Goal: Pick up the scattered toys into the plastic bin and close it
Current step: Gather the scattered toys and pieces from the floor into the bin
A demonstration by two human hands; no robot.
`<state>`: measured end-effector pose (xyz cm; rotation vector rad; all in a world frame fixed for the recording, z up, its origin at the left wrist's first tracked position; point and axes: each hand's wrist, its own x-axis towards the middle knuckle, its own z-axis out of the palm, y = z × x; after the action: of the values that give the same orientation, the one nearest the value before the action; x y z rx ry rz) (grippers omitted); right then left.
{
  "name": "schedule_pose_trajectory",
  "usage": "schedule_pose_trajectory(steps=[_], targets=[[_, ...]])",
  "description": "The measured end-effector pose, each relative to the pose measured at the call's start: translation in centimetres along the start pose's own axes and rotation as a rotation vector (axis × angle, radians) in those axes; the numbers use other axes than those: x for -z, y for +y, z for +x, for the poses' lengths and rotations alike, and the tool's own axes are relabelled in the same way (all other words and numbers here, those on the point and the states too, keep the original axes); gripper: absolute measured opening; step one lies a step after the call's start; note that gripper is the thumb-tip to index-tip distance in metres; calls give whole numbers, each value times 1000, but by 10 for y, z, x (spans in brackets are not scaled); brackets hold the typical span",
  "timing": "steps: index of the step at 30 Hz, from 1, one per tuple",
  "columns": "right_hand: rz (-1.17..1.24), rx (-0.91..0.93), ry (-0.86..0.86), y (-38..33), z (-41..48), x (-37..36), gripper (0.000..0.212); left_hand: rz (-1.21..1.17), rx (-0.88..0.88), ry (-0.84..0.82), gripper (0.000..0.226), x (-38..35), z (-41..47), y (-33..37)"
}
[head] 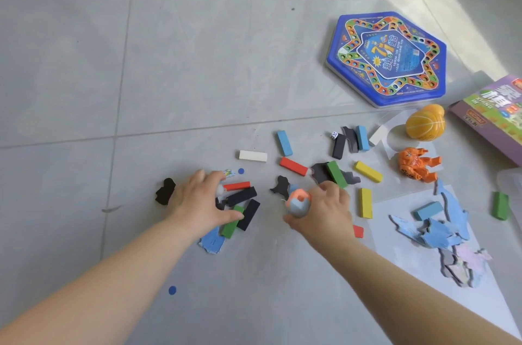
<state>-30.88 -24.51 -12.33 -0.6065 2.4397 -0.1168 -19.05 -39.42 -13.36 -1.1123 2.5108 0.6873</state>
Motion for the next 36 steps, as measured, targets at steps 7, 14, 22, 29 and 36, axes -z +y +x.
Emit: schedule_pose_trajectory(steps=[7, 14, 22, 29, 36], targets=[[-108, 53, 78, -6, 2, -10, 42, 43, -5, -105, 55, -3, 4, 15], [-75, 133, 18, -2, 4, -9, 34, 75, 12, -230, 37, 10, 8, 24], [-128, 177, -20, 1, -2, -9, 41, 85, 13, -285, 38, 10, 8, 28], [76, 19, -61, 6, 3, -5, 49, 190, -120, -180, 11, -5, 0, 42], [-57, 15, -7, 10, -3, -10, 41, 46, -119, -40, 13, -8, -6, 28]])
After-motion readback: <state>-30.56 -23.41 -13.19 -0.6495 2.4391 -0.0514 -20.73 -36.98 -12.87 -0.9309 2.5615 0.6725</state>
